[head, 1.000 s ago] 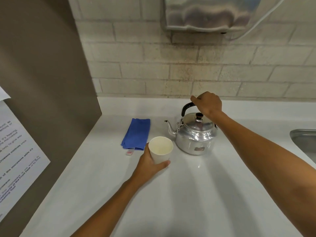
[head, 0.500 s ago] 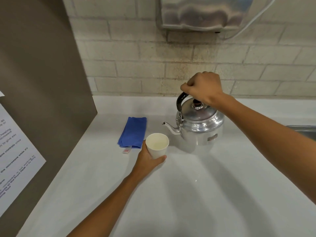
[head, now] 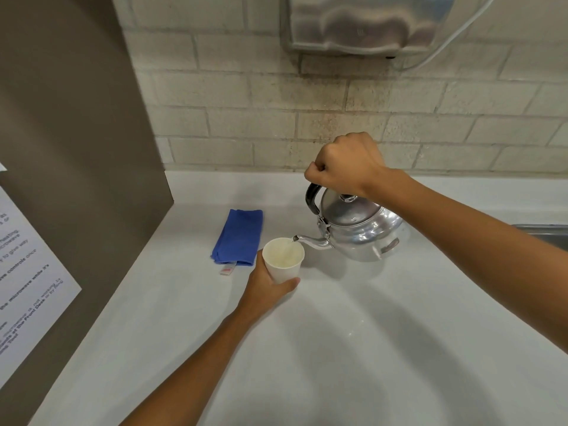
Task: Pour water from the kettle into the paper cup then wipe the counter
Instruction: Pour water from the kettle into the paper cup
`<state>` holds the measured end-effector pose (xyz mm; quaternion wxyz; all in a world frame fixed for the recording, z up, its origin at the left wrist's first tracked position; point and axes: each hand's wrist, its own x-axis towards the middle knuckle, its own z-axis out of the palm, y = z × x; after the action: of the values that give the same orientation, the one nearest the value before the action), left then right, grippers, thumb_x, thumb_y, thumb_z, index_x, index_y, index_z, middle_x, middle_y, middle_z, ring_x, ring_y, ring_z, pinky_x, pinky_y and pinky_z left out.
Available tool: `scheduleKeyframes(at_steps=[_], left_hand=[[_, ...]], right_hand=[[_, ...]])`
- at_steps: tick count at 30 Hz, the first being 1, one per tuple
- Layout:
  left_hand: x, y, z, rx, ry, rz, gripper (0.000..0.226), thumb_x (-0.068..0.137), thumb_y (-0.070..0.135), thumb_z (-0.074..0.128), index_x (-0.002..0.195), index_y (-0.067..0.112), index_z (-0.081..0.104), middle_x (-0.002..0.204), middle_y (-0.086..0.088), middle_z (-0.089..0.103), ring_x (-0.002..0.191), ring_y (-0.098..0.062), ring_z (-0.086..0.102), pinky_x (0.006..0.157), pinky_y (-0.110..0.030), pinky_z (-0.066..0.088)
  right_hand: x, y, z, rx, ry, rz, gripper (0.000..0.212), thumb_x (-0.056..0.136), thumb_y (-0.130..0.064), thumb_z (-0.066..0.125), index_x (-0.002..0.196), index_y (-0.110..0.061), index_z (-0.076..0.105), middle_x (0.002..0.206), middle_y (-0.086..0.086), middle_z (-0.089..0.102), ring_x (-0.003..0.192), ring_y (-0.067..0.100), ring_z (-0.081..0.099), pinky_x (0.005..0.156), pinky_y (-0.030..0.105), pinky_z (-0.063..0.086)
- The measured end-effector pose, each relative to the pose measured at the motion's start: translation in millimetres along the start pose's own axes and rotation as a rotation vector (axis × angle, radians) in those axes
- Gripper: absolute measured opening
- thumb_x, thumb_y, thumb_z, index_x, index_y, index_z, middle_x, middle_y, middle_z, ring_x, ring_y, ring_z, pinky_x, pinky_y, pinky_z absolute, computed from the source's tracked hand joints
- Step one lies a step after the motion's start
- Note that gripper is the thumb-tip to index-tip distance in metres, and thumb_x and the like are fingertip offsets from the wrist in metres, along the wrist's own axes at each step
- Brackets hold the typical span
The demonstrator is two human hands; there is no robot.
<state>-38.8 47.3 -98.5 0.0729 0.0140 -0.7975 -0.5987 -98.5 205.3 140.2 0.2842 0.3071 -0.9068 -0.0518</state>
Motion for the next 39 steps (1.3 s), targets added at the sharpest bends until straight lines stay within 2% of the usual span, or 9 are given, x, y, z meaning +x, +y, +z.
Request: scheduleKeyframes(at_steps=[4,10,13,17,21,28,32,35,39], left_hand=[[1,-2,1,-0.004,0.002,-0.002,0.082,0.064,0.028,0.082,0.119,0.039,0.023,0.117,0.011,0.042,0.106,-0.011,0.045,0.076,-0.013,0.038],[0,-3,0,-0.009,0.004,0.010,0.084,0.065,0.029,0.081,0.128,0.032,0.025,0.119,0.010,0.042,0.106,-0.010,0.046,0.064,-0.002,0.041],[0,-3,0,-0.017,0.006,0.019,0.082,0.065,0.028,0.081,0.124,0.035,0.025,0.118,0.010,0.042,0.103,-0.010,0.047,0.061,0.000,0.044],[-1,-1,-1,-0.030,-0.005,0.010,0.081,0.065,0.029,0.081,0.122,0.038,0.024,0.117,0.011,0.043,0.097,-0.007,0.049,0.060,0.000,0.044],[-3,-1,-2,-0.041,-0.004,0.012,0.081,0.065,0.030,0.080,0.123,0.037,0.025,0.119,0.009,0.044,0.102,-0.011,0.049,0.062,-0.006,0.045],[-3,1,-3,-0.064,-0.020,0.009,0.078,0.066,0.027,0.080,0.120,0.039,0.025,0.113,0.012,0.045,0.097,-0.003,0.050,0.062,0.000,0.044],[-3,1,-3,-0.055,-0.022,0.007,0.078,0.066,0.028,0.080,0.119,0.040,0.024,0.110,0.017,0.043,0.097,-0.002,0.049,0.061,-0.005,0.045],[-3,1,-3,-0.052,-0.026,0.006,0.078,0.066,0.030,0.080,0.118,0.042,0.023,0.108,0.023,0.042,0.096,0.000,0.049,0.060,-0.003,0.044],[-3,1,-2,-0.043,-0.024,0.008,0.079,0.067,0.029,0.079,0.120,0.040,0.021,0.111,0.018,0.040,0.096,-0.001,0.048,0.059,-0.001,0.044]], right_hand=[[1,-4,0,-0.019,-0.033,-0.035,0.045,0.077,-0.022,0.048,0.040,-0.015,0.022,0.038,0.000,0.021,0.039,0.019,0.018,0.047,0.019,0.014],[4,-10,-2,-0.029,-0.041,-0.076,0.046,0.078,-0.022,0.047,0.041,-0.015,0.020,0.039,-0.001,0.020,0.037,0.015,0.015,0.046,0.019,0.014],[5,-12,-4,-0.033,-0.041,-0.083,0.046,0.078,-0.022,0.048,0.041,-0.016,0.020,0.039,-0.001,0.020,0.037,0.015,0.015,0.046,0.019,0.013],[6,-15,-6,-0.046,-0.056,-0.093,0.046,0.079,-0.022,0.047,0.042,-0.015,0.021,0.039,-0.001,0.021,0.038,0.015,0.015,0.046,0.020,0.013],[7,-17,-8,-0.060,-0.076,-0.106,0.045,0.078,-0.020,0.048,0.043,-0.013,0.020,0.040,0.001,0.022,0.038,0.016,0.016,0.046,0.021,0.012],[9,-17,-12,-0.072,-0.080,-0.120,0.046,0.079,-0.020,0.047,0.043,-0.012,0.020,0.041,0.001,0.022,0.039,0.016,0.016,0.046,0.021,0.012],[10,-17,-12,-0.075,-0.084,-0.124,0.045,0.078,-0.019,0.047,0.044,-0.012,0.020,0.041,0.001,0.022,0.039,0.016,0.016,0.046,0.021,0.013],[9,-17,-12,-0.080,-0.089,-0.129,0.045,0.079,-0.019,0.047,0.044,-0.012,0.020,0.042,0.002,0.022,0.039,0.016,0.017,0.046,0.021,0.013],[8,-17,-11,-0.082,-0.093,-0.131,0.045,0.079,-0.019,0.047,0.044,-0.012,0.021,0.042,0.002,0.023,0.039,0.016,0.017,0.046,0.021,0.012]])
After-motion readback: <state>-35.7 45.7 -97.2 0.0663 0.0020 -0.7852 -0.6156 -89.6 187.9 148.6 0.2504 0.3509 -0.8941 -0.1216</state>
